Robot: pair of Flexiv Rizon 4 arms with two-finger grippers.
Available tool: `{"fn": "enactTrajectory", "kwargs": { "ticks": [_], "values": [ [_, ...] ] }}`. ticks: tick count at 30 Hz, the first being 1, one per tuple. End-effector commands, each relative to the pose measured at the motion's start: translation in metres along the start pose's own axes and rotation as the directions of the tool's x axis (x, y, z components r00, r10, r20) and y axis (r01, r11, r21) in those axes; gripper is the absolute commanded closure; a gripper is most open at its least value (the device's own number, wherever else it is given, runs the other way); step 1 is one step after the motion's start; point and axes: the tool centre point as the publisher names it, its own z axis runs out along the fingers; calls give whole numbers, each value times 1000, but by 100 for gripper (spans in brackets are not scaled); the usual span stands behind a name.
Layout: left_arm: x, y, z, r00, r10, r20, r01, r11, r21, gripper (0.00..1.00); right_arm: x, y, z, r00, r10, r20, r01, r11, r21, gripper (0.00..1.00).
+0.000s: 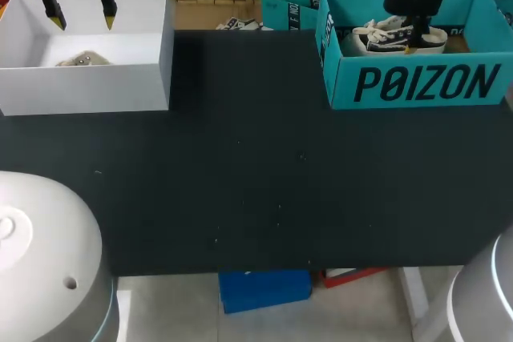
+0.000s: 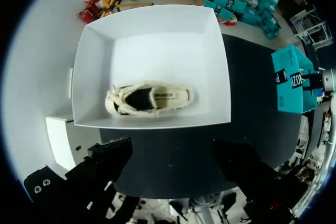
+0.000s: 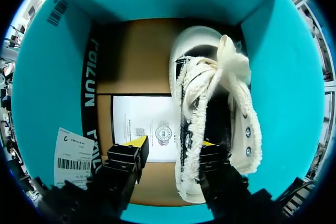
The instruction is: Take the shoe out of the shoebox, open the shoe tongue, remove and reinsert the insole, then place the shoe into the shoebox
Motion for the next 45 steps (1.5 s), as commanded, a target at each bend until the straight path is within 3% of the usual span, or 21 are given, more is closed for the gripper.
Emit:
{"fn": "enactTrajectory", "kwargs": {
  "ticks": [1,10,13,15,21,27,34,45],
  "values": [
    [0,0,-1,1000,-1,2,1,1000,-2,0,-10,1,9,1000,-7,-14,7,1000,-1,56],
    [0,0,-1,1000,-1,2,1,1000,-2,0,-13,2,21,999,-21,-33,22,1000,12,62],
    [0,0,-1,1000,-1,2,1,1000,-2,0,-13,2,24,999,-23,-37,23,1000,17,78],
    [0,0,-1,1000,-1,2,1,1000,-2,0,-14,2,25,999,-23,-42,24,999,23,100],
    [0,0,-1,1000,-1,2,1,1000,-2,0,-15,2,25,999,-17,-42,18,999,27,100],
    [0,0,-1,1000,-1,2,1,1000,-2,0,-16,3,7,999,-21,-26,22,999,36,100],
    [0,0,-1,1000,-1,2,1,1000,-2,0,-15,1,-30,1000,-16,3,16,998,58,100],
    [0,0,-1,1000,-1,2,1,1000,-2,0,4,2,-97,997,25,73,-32,994,107,100]
  ]
}}
